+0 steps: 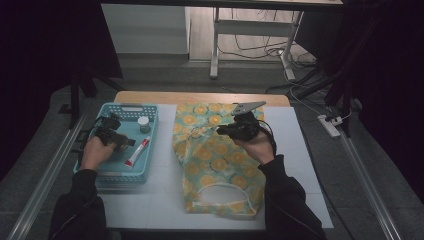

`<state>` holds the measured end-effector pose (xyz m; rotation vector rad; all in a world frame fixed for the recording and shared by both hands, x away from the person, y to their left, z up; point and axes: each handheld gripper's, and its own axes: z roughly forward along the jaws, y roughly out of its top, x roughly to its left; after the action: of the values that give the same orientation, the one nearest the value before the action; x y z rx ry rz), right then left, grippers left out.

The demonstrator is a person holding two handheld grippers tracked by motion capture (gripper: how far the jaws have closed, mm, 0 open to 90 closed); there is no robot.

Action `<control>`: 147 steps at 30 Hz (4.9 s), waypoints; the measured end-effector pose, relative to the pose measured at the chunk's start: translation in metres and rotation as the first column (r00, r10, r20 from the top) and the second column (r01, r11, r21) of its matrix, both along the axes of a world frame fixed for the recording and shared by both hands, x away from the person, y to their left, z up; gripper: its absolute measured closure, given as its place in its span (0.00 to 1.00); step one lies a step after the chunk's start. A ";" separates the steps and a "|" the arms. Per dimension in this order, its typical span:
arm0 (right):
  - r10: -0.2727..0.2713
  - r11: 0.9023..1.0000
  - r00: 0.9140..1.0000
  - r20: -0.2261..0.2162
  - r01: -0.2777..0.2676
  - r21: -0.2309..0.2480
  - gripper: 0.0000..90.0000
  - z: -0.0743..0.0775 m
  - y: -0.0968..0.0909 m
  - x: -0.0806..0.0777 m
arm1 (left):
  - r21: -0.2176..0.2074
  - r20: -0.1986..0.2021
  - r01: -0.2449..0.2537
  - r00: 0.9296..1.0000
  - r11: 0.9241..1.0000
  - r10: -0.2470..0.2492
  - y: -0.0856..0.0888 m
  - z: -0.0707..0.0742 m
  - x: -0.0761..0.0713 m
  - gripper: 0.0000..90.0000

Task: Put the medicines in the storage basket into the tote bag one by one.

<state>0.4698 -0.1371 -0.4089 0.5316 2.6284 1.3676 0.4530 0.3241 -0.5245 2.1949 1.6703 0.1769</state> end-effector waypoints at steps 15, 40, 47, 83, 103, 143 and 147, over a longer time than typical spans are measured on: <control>0.001 1.000 1.000 0.002 -0.001 0.003 1.00 0.000 0.000 0.000 | 0.066 -0.048 0.006 0.999 0.998 -0.003 -0.002 0.002 -0.003 0.22; -0.001 1.000 1.000 0.018 0.001 0.002 1.00 0.000 -0.001 0.001 | -0.102 0.125 0.050 0.991 0.994 -0.037 -0.009 0.045 -0.030 0.22; -0.008 1.000 1.000 0.018 0.008 0.010 1.00 0.000 -0.001 0.001 | -0.125 0.190 0.118 0.977 0.985 -0.093 -0.023 0.060 -0.042 0.22; -0.034 0.999 0.999 0.000 0.034 0.001 1.00 -0.007 0.000 0.007 | -0.194 0.306 0.458 0.868 0.868 -0.390 -0.142 0.098 -0.092 0.22; -0.046 0.999 0.999 0.005 0.046 0.001 1.00 -0.012 -0.001 0.013 | -0.186 0.304 0.610 0.781 0.770 -0.546 -0.237 0.103 -0.072 0.22; -0.119 0.993 0.993 0.007 0.119 -0.008 1.00 -0.032 -0.009 0.030 | -0.067 0.217 0.607 0.783 0.792 -0.583 -0.304 0.018 0.004 0.22; -0.124 0.992 0.992 0.013 0.124 -0.010 1.00 -0.033 -0.009 0.031 | -0.063 0.212 0.609 0.782 0.791 -0.586 -0.306 0.011 0.007 0.22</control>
<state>0.5004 -0.1459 -0.4422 0.6701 2.5444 1.3149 0.4603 0.0184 -0.5139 2.4019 0.7920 0.0870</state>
